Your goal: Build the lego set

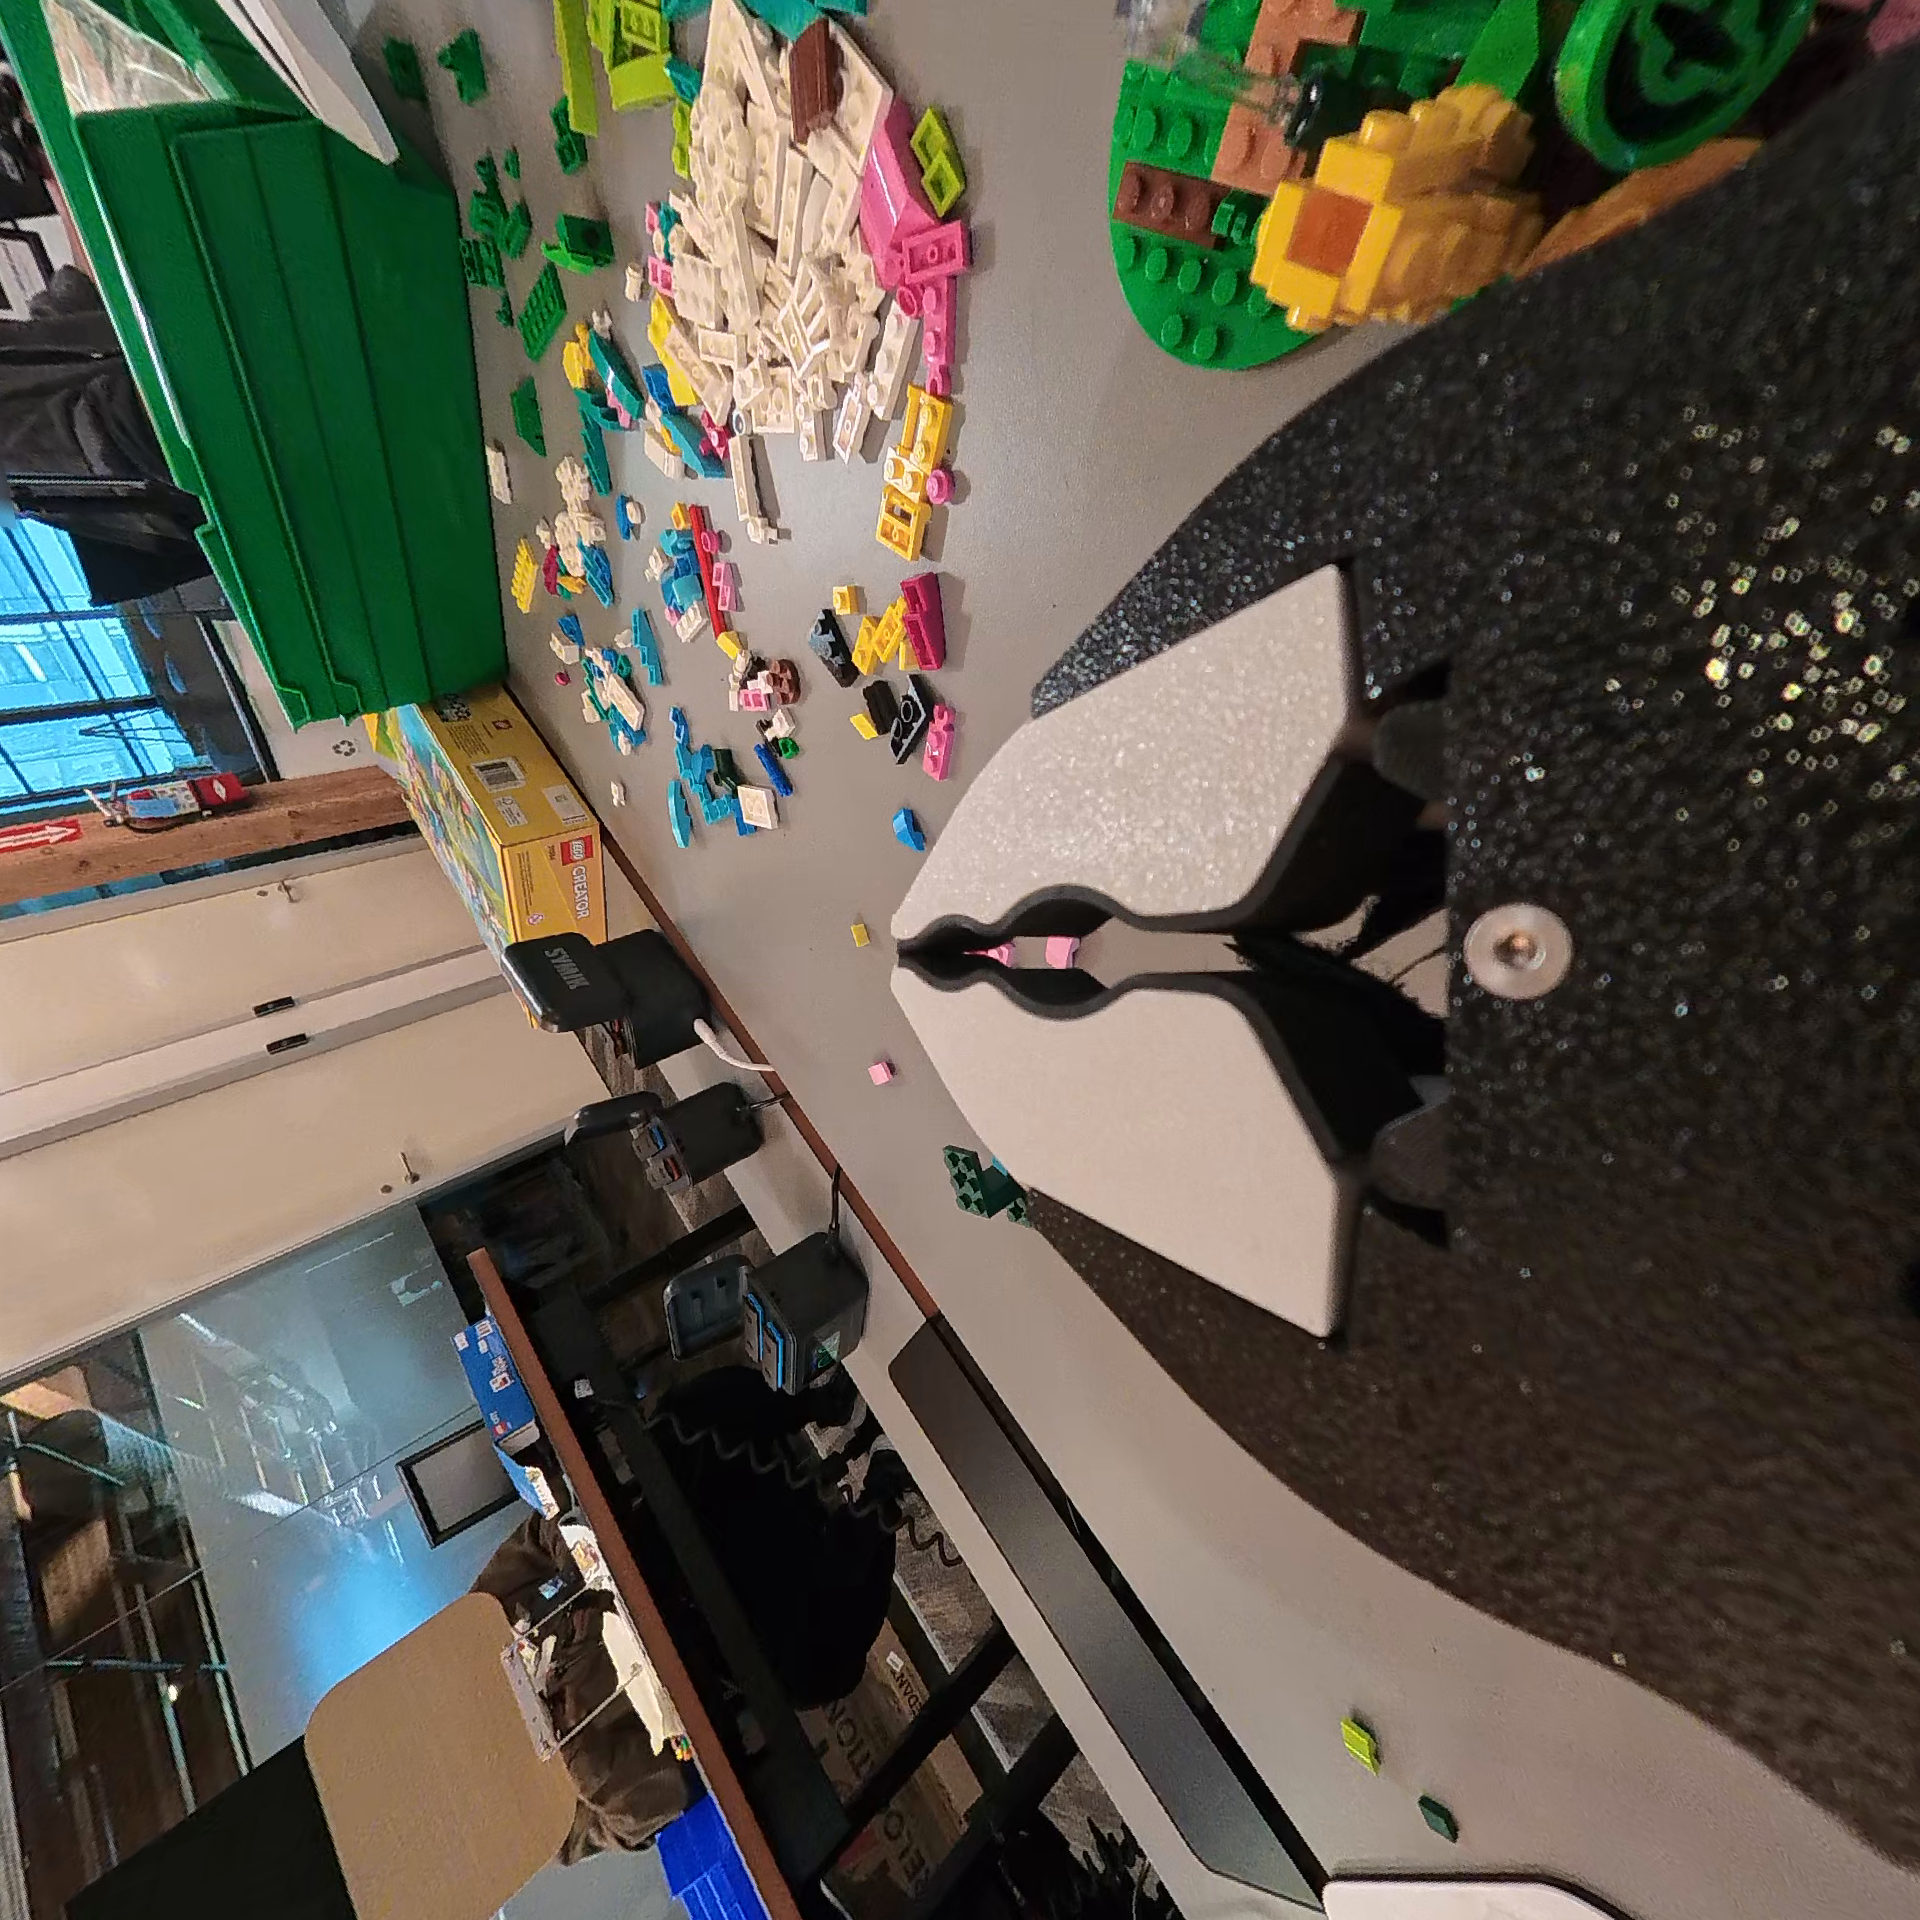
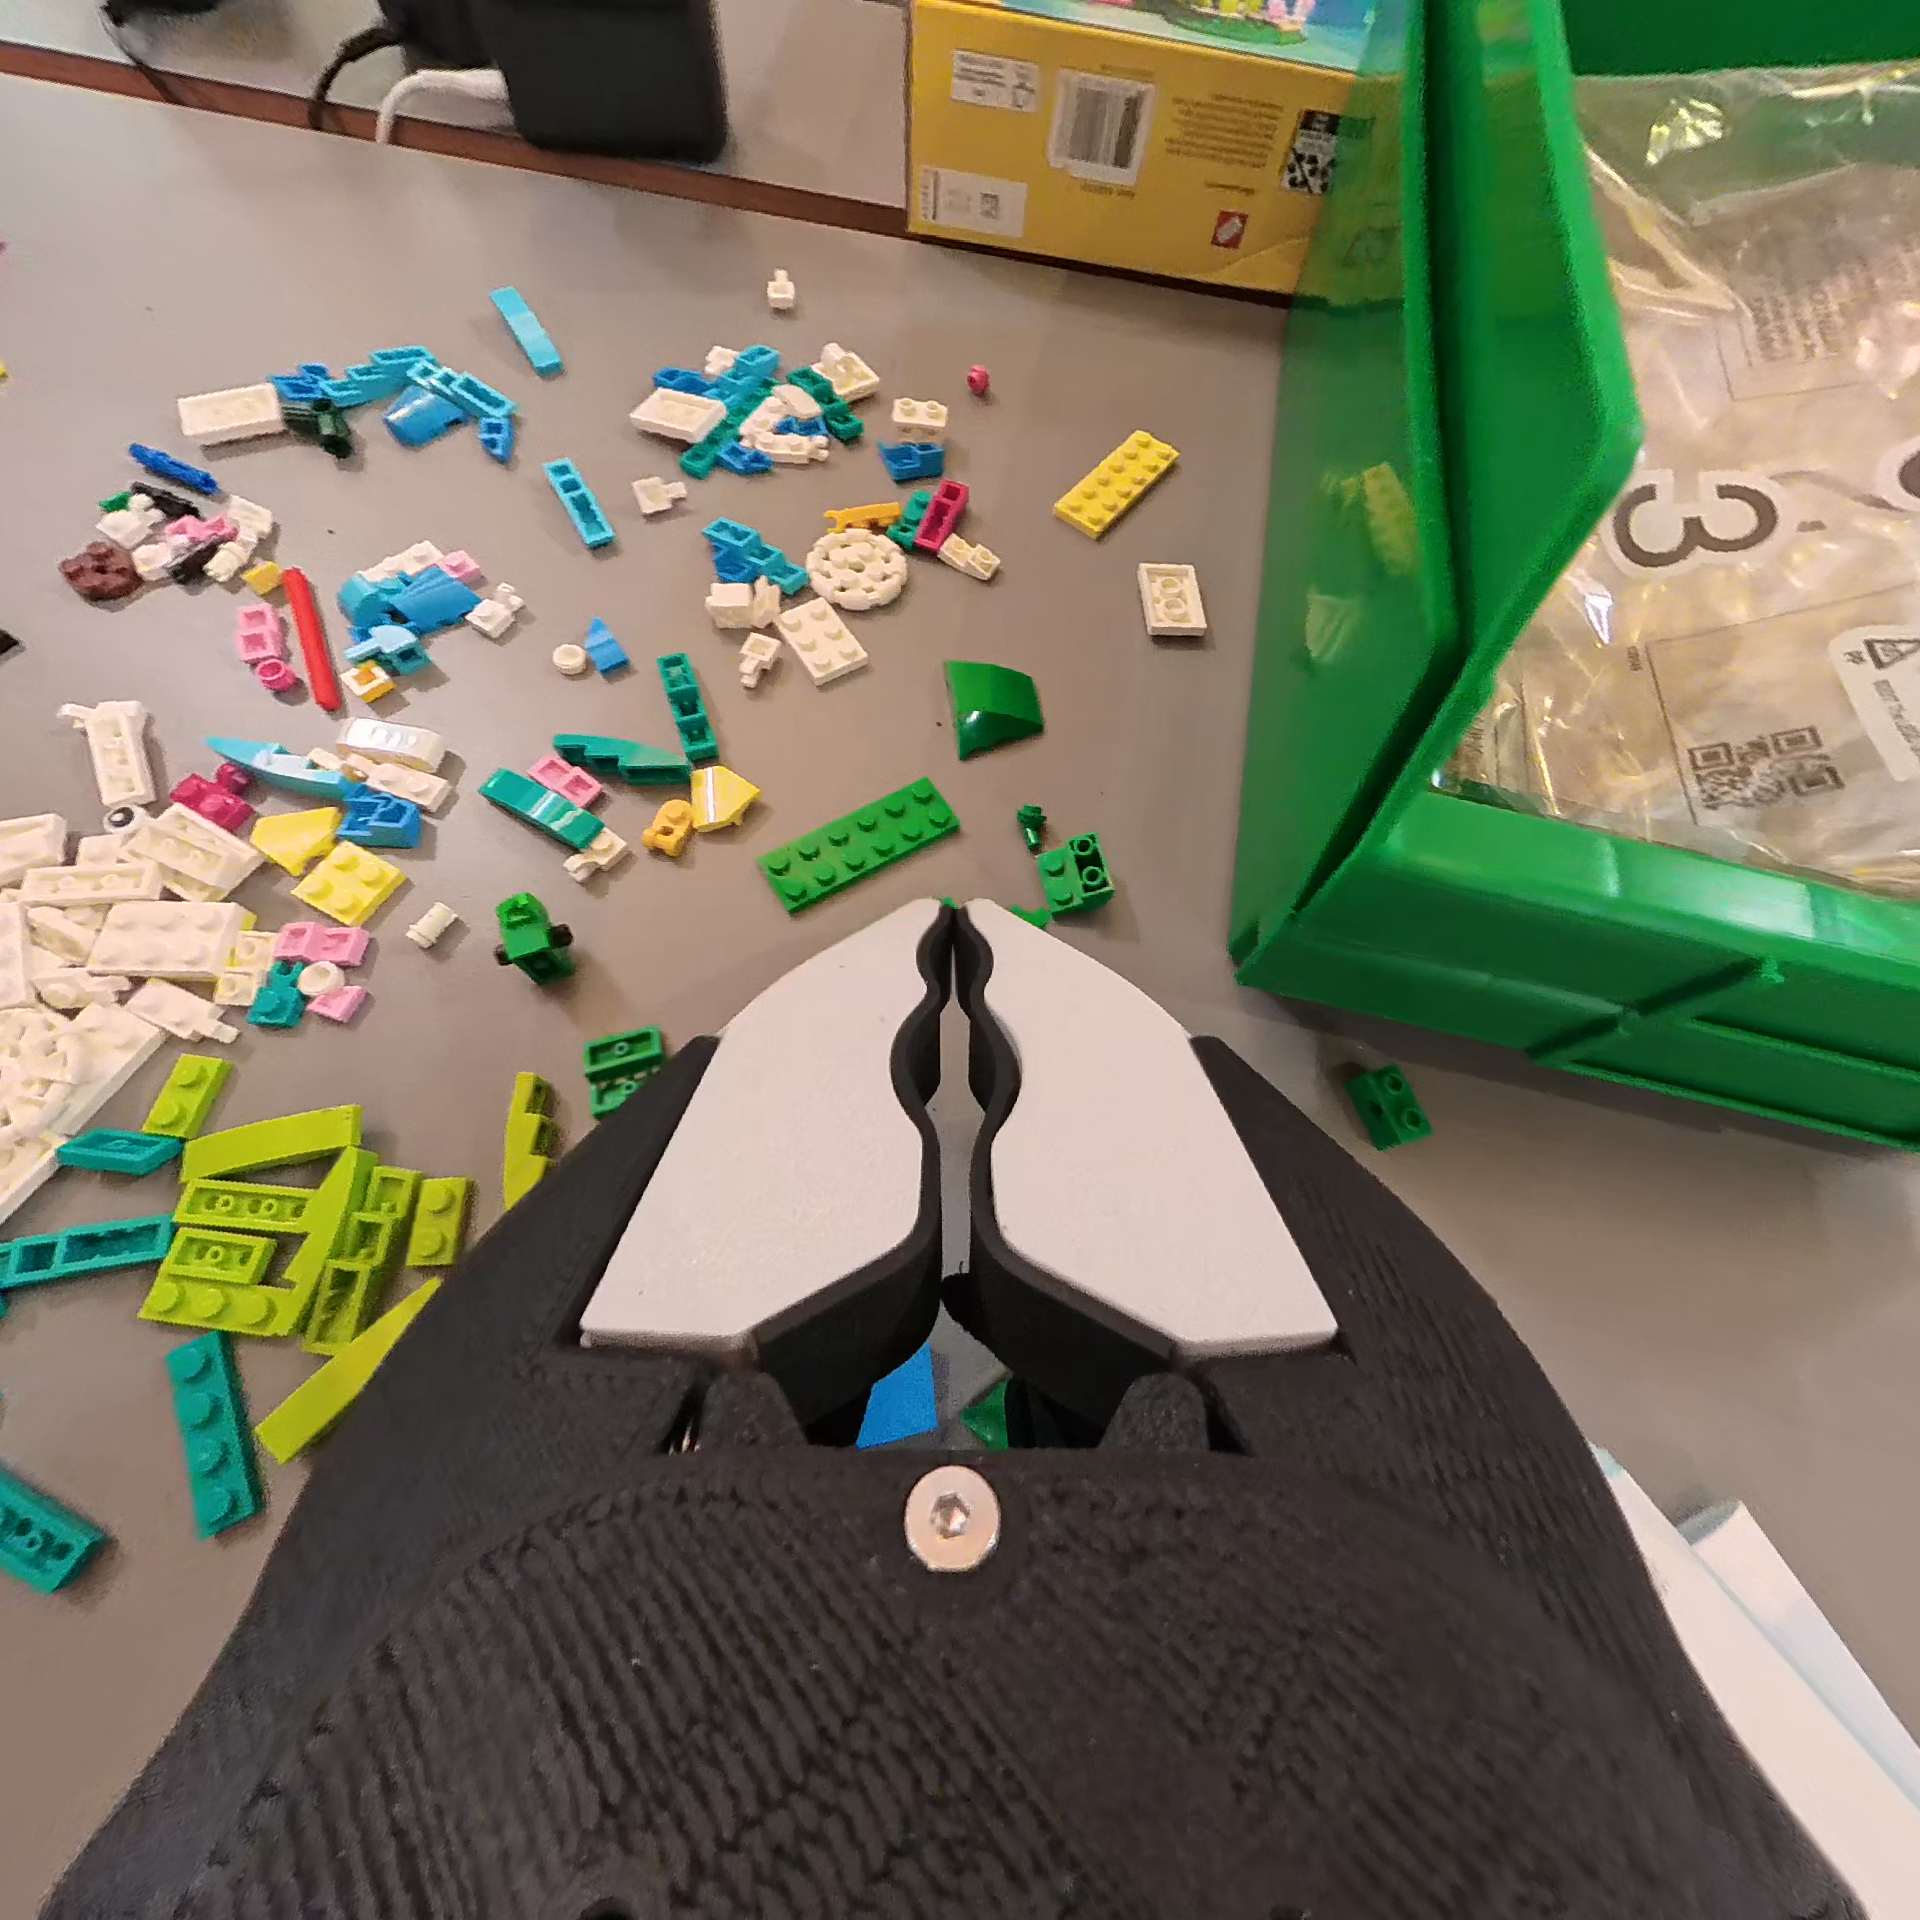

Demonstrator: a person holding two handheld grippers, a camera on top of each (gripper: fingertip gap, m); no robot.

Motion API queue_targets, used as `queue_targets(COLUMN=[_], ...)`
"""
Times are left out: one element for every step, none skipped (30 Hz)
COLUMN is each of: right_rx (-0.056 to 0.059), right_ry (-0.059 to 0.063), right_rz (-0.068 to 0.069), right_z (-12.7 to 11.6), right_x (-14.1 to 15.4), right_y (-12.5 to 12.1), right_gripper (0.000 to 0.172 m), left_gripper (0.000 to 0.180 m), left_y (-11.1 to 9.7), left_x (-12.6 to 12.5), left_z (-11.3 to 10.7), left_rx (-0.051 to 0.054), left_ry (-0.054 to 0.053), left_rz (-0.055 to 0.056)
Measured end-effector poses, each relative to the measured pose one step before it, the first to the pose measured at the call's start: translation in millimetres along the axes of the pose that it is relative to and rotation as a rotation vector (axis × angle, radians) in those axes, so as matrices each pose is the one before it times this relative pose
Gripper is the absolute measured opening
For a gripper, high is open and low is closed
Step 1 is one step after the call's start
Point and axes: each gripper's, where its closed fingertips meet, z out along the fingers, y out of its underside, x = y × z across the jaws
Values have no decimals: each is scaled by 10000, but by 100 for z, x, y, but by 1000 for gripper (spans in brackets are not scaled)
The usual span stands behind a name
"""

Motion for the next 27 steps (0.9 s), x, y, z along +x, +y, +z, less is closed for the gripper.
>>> queue_targets(right_rx=[32,23,23,17,15,6,-9,-21,-25,-9,12,32,41,15,-53,-86,-83,-102,-112,-87,-39,3,11,-14,-44,-58,-57], right_ry=[-122,-120,-131,-125,-101,-75,-41,-16,-14,-54,-109,-172,-280,-409,-437,-390,-380,-318,-194,-120,-109,-110,-104,-50,39,80,77], right_rz=[-71,-49,-53,-56,-47,-45,-44,-35,-18,-5,-4,-41,-129,-230,-278,-296,-316,-281,-198,-123,-55,15,62,70,47,-6,-39], right_z=[14,20,27,30,21,27,22,20,14,9,1,-6,-6,12,61,126,171,172,150,116,75,26,21,56,109,145,177], right_x=[-262,-257,-269,-259,-224,-164,-121,-60,-26,-76,-145,-255,-454,-696,-800,-779,-808,-714,-483,-303,-204,-162,-109,-51,39,45,-3], right_y=[-75,-69,-62,-46,-49,-31,-3,23,33,25,-11,-28,-56,-18,73,101,97,96,86,72,39,14,5,-5,0,-10,-16], right_gripper=[0,0,0,0,0,0,0,0,0,0,0,0,0,0,0,0,2,4,6,8,11,13,14,15,16,16,16], left_gripper=[0,0,0,0,0,0,0,0,0,0,0,0,0,0,0,0,0,0,0,0,0,0,0,0,0,0,0], left_y=[2,2,-5,1,3,-3,8,-3,4,5,0,1,-4,5,0,6,1,-3,0,1,3,-1,-1,10,3,-3,9], left_x=[9,-3,-2,11,2,6,8,8,0,10,-1,0,14,-1,0,13,3,11,8,0,4,7,-1,10,6,14,11], left_z=[0,-1,3,1,-2,3,3,3,-2,5,0,0,-6,7,0,-6,-1,3,1,-1,-2,2,1,2,0,4,4], left_rx=[-4,-1,4,-3,-2,-1,-2,-1,-3,1,0,0,0,-3,0,0,-1,0,-3,-1,-2,-2,1,-3,-5,-3,-5], left_ry=[1,-1,1,1,2,0,0,2,2,0,0,1,3,2,2,0,3,4,1,2,3,0,2,0,0,3,0], left_rz=[2,3,4,0,2,4,5,5,4,3,1,1,2,0,3,4,2,4,4,3,0,2,5,4,5,10,14])
